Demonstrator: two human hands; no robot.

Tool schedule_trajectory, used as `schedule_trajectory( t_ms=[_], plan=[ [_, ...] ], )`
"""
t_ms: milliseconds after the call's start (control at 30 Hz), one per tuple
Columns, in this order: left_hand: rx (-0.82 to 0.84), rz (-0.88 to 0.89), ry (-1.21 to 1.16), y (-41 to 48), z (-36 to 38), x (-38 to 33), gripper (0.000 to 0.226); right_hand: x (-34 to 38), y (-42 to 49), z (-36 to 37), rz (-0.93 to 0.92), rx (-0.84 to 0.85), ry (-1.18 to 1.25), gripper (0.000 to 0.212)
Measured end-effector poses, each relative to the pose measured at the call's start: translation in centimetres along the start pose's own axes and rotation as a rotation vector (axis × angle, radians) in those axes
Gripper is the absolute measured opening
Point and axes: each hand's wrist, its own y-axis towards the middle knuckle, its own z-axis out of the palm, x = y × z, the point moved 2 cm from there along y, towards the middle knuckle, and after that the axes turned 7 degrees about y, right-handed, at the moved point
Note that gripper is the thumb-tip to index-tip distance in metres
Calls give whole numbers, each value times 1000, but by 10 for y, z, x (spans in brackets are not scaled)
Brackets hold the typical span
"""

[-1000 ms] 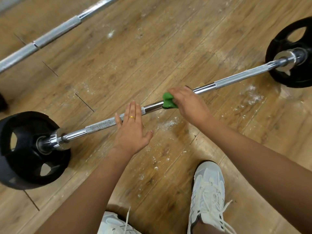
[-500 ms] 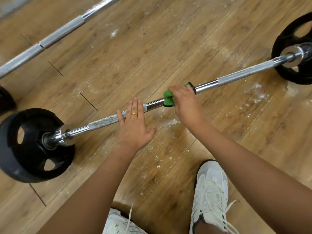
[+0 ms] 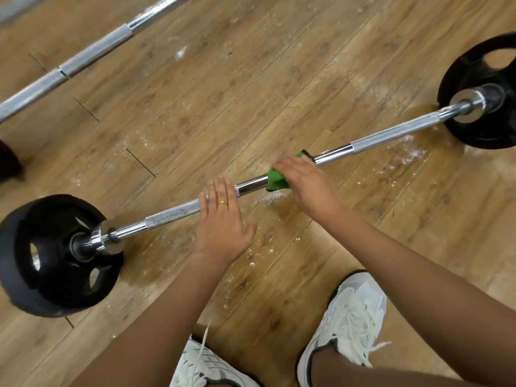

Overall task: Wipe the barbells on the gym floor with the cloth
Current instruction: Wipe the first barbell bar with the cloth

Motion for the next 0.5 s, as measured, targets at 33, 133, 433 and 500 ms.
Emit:
schedule_trajectory(
  t_ms=[33, 133, 433, 500],
  plan=[
    [-10, 10, -2, -2, 1, -5, 98, -6, 0, -5, 51, -16, 8, 55],
    [-18, 27, -39, -9, 8, -21, 99, 2, -14, -5, 108, -50, -1, 49],
    [35, 51, -44, -33, 16, -28, 102, 14, -45, -2, 114, -52, 42, 56],
    [38, 55, -46, -37, 16, -28, 102, 27, -54, 4, 25, -6, 49, 55]
  ],
)
